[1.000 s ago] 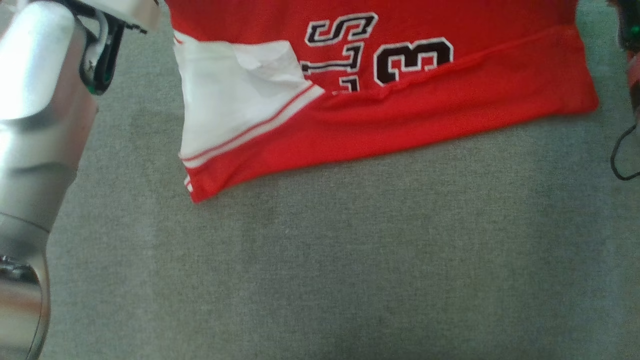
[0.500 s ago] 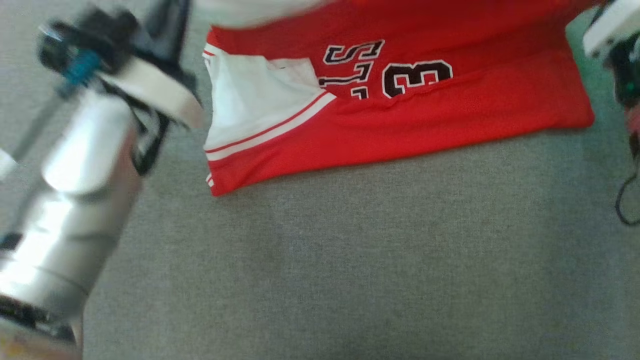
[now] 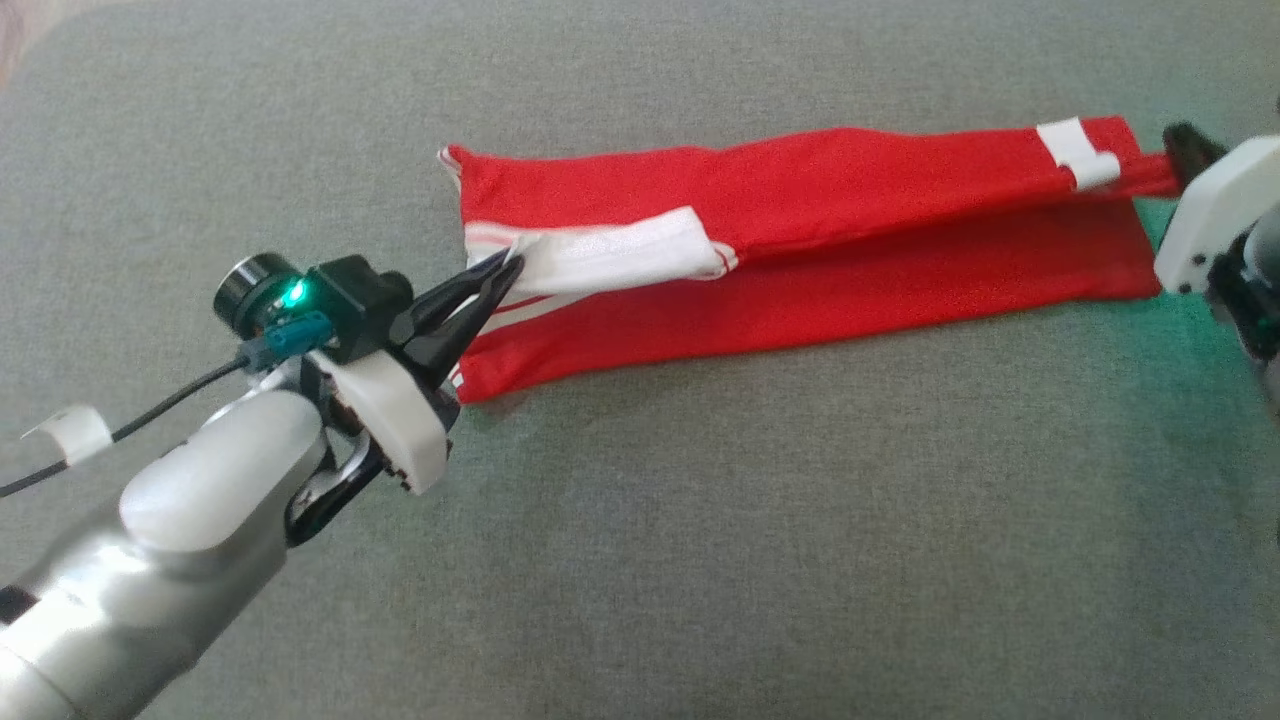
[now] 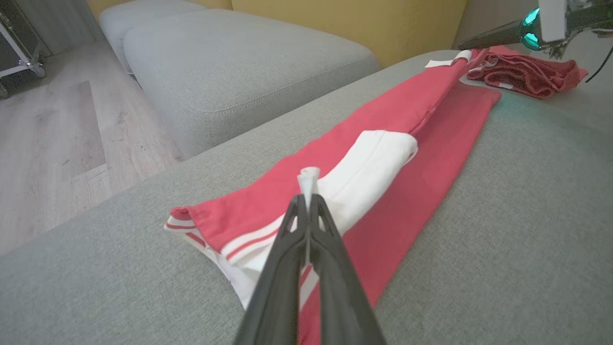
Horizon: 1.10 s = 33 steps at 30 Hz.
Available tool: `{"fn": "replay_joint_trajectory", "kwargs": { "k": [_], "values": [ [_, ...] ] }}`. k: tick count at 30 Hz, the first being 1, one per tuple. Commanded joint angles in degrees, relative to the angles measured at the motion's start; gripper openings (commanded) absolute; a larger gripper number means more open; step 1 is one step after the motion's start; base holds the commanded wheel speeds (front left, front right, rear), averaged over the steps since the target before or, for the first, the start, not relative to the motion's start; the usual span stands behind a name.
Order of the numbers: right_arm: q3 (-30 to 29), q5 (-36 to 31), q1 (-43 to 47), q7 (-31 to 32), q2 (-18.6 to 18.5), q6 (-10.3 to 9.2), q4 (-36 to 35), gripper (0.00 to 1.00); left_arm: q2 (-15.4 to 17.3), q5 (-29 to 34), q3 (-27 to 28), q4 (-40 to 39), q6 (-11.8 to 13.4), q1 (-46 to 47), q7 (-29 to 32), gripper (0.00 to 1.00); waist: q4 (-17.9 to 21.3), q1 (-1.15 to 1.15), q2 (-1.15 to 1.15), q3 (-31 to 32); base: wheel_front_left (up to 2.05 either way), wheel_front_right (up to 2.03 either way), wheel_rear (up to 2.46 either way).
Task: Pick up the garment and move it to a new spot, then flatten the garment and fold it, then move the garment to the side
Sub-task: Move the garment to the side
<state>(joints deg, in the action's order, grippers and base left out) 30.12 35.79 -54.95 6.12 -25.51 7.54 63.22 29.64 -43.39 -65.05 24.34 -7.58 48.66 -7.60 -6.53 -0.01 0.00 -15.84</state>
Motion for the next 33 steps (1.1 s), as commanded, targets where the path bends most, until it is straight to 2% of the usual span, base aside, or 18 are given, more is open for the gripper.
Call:
{"fn": "replay_joint_trajectory", "kwargs": {
  "k": [1, 6, 13, 17, 18, 19, 20, 23, 27, 31, 33],
  "values": [
    [2.0, 0.7, 0.9, 1.1, -1.7, -0.05, -2.0, 0.00, 3.3, -1.2, 1.6, -1.6, 0.1, 1.7, 0.4, 0.00, 0.2, 0.01, 0.00, 0.4, 0.00, 0.00, 0.00],
    [6.6, 2.7, 2.4, 6.0, -3.3, -0.05, -3.7, 0.00, 4.0, -2.2, -0.7, -1.3, 0.1, 1.0, 1.9, 0.00, 0.8, 0.01, 0.00, 1.0, 0.00, 0.00, 0.00],
    [11.6, 6.5, 3.4, 11.9, -5.1, -0.05, -6.3, 0.00, 1.3, -2.0, -2.4, 2.8, 0.2, -0.3, 1.8, 0.00, 1.9, 0.01, 0.00, 1.0, 0.00, 0.00, 0.00],
    [13.0, 9.1, 3.6, 14.3, -5.2, -0.05, -6.8, 0.00, -0.1, -1.4, -2.5, 6.3, 1.3, 0.1, 0.9, 0.00, 2.4, 0.01, 0.00, 1.0, 0.00, 0.00, 0.00],
    [13.0, 9.6, 3.5, 14.4, -5.2, -0.05, -6.5, 1.00, -0.5, -1.4, -2.4, 7.1, 1.7, 0.1, 0.5, 0.00, 2.5, 0.01, 0.00, 1.0, 0.00, 0.00, 0.00],
    [13.1, 10.0, 3.5, 14.3, -5.0, -0.05, -6.4, 1.00, -1.0, -1.4, -2.2, 7.8, 2.1, 0.0, 0.0, 0.44, 2.7, 0.01, 0.00, 1.1, 0.00, 0.00, 0.00],
    [13.1, 10.6, 3.5, 14.1, -4.8, -0.05, -6.4, 1.00, -1.4, -1.4, -2.0, 8.5, 2.5, 0.0, -0.7, 1.00, 2.8, 0.01, 0.00, 1.3, 0.00, 0.00, 0.00],
    [12.8, 11.8, 3.5, 13.1, -4.4, -0.05, -6.4, 1.00, -2.1, -1.9, -1.3, 9.7, 3.1, -0.2, -2.1, 1.00, 3.1, 0.01, 0.00, 1.8, 0.00, 0.00, 0.00],
    [11.8, 13.8, 3.1, 9.2, -3.9, -0.05, -7.0, 1.00, -3.3, -3.4, 2.0, 11.4, 5.2, -0.5, -5.5, 1.00, 3.6, 0.01, 0.00, 3.4, 0.00, 0.00, 0.00],
    [10.1, 15.5, 2.5, 1.7, -2.4, -0.05, -8.7, 1.00, -3.9, -5.3, 8.8, 10.2, 7.9, -1.3, -7.3, 1.00, 4.3, 0.01, 0.00, 5.4, 0.00, 0.00, 0.00],
    [9.4, 15.8, 2.4, -3.0, -1.6, -0.05, -9.9, 1.00, -4.3, -4.5, 15.2, 6.4, 9.8, -2.2, -7.3, 1.00, 4.6, 0.01, 0.00, 6.4, 0.00, 0.00, 0.00]
  ]
}}
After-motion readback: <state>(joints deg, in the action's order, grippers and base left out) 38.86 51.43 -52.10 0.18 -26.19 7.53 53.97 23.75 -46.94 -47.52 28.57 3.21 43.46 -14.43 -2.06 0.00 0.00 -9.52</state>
